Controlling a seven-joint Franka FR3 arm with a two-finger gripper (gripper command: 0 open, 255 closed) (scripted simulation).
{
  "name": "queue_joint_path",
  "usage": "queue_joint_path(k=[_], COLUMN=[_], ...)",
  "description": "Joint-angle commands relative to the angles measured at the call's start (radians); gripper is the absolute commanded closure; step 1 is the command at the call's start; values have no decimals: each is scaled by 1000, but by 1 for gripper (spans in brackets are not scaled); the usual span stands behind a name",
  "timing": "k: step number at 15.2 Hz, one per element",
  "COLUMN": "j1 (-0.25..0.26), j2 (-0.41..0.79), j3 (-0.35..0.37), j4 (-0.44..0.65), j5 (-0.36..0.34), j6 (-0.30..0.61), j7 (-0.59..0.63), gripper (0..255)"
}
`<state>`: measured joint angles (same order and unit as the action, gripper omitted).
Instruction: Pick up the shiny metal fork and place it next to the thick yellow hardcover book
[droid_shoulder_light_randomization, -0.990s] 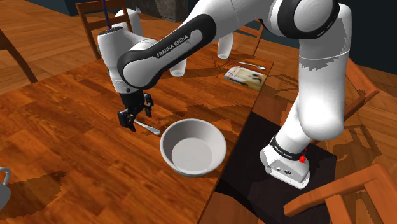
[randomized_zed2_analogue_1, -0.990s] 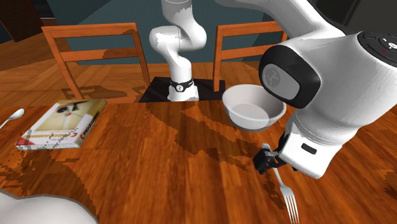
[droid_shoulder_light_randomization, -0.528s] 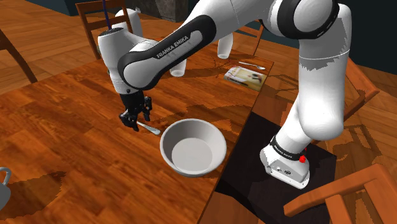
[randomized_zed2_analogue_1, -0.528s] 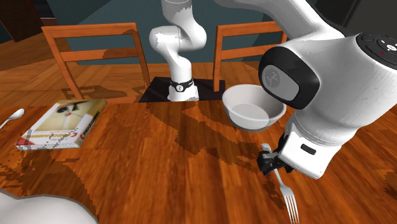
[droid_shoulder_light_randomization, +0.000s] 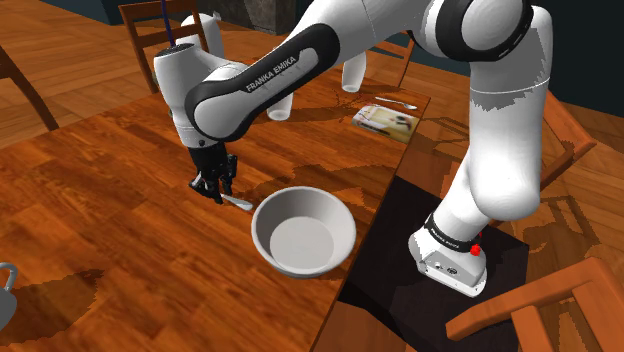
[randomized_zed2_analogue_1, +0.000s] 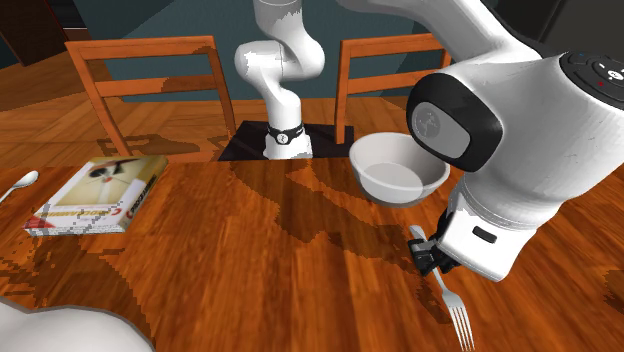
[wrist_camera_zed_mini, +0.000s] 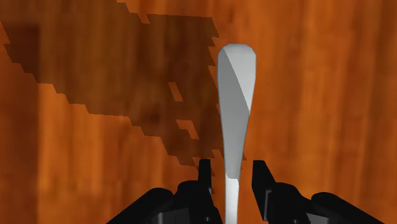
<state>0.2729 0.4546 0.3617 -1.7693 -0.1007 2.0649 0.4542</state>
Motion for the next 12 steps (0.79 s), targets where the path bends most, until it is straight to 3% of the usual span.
queue_joint_path(k=[1, 12], j1=[0, -8], j2=[0, -67], j3=[0, 13], j4=[0, 58], j5=[0, 26], j6=[0, -121], j7=[0, -10], gripper=[255, 255])
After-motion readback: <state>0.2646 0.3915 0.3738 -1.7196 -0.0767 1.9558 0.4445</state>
